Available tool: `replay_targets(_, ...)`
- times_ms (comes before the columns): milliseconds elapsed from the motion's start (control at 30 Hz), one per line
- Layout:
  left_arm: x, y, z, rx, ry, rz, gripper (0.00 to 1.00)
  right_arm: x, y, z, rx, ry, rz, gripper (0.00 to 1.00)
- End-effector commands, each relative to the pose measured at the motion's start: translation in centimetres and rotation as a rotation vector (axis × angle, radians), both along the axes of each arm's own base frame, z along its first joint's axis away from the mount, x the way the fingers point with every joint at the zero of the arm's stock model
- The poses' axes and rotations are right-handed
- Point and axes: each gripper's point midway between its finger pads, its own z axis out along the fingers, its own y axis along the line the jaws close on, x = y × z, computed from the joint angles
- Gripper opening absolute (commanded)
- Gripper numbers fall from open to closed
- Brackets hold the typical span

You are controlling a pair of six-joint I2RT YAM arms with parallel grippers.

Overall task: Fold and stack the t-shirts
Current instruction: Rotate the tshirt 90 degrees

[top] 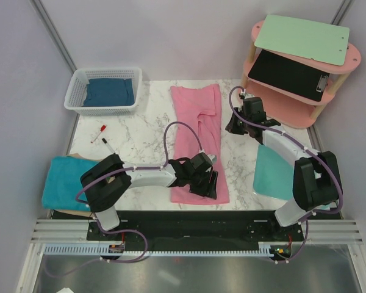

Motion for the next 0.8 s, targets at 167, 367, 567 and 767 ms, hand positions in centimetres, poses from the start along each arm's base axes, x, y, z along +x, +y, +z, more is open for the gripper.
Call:
replay_targets(167,-0.2,-2.6,1.3,-0.077,-0.012,0.001,0.53,0.3,-0.8,2.1,0.007,-0.063,-0.008,0.13)
replay_targets(367,-0.1,-2.8,2.4,-0.095,-0.029,0.000,0.51,0.0,-0.6,1.0,0.009,-0.037,0.003,0.13)
replay_targets(567,-0.1,-2.9,3.9,-0.108,-0.057,-0.006,0.51,-0.1,-0.4,0.4,0.017,-0.019,0.008,0.13)
replay_targets(767,0.0,-3.1,2.1,-0.057,-0.040,-0.018,0.51,-0.1,-0.3,-0.4,0.016,-0.001,0.009,0.13)
